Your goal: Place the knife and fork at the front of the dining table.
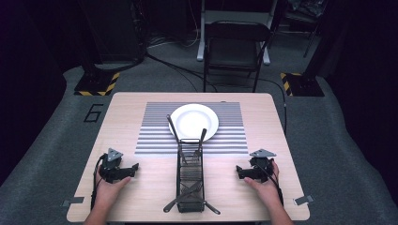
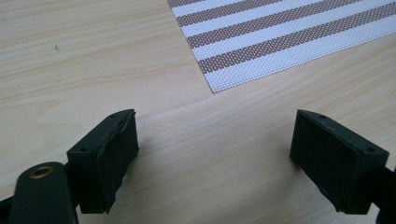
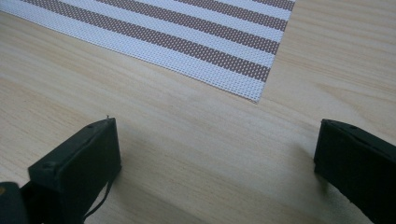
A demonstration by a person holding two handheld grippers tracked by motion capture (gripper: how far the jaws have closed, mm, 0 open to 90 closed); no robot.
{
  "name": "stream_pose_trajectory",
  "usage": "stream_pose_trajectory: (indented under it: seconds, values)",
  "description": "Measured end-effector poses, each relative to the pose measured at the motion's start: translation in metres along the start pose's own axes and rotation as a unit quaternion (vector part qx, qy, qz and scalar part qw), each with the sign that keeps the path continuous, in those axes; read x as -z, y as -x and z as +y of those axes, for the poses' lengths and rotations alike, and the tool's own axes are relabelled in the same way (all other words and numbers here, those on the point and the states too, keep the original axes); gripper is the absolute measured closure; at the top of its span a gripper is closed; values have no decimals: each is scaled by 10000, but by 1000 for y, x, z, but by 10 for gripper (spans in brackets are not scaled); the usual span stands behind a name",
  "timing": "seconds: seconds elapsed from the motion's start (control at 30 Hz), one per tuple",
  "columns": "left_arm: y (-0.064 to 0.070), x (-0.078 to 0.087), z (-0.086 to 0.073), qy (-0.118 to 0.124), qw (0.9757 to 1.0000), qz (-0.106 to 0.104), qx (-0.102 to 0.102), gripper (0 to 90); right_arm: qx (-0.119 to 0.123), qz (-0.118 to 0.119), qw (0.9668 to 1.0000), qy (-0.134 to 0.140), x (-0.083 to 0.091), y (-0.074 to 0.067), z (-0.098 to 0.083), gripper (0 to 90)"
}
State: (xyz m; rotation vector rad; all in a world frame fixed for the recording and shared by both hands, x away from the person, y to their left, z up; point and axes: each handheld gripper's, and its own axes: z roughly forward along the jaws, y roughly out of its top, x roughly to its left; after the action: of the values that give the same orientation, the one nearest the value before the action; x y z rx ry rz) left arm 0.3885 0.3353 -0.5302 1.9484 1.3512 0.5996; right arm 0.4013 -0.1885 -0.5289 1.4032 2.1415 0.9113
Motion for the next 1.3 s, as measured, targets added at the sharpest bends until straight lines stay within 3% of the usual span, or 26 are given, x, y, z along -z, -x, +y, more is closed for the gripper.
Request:
stream_pose_trajectory:
  seconds: [0.63, 0.93, 1.0, 1.1, 1.2, 1.3]
  values:
    - [1, -2, 1, 24, 10000, 51, 61, 149, 92, 39, 9999, 66, 3, 1, -3, 33]
    - [1, -2, 1, 23, 10000, 53, 60, 149, -24, -13, 9999, 99, 4, 0, -3, 80]
    - [1, -2, 1, 4, 10000, 41, 60, 149, -35, -30, 9999, 94, 7, 1, -2, 161]
    - [1, -2, 2, -11, 10000, 36, 50, 149, -19, 51, 10000, 31, 10, 3, -1, 171]
    - [1, -2, 2, -11, 10000, 39, 52, 149, -66, 128, 9999, 84, 16, 3, 1, 237]
    - [1, -1, 2, -56, 10000, 29, 42, 148, 86, 262, 9995, 163, 27, -4, 5, 347]
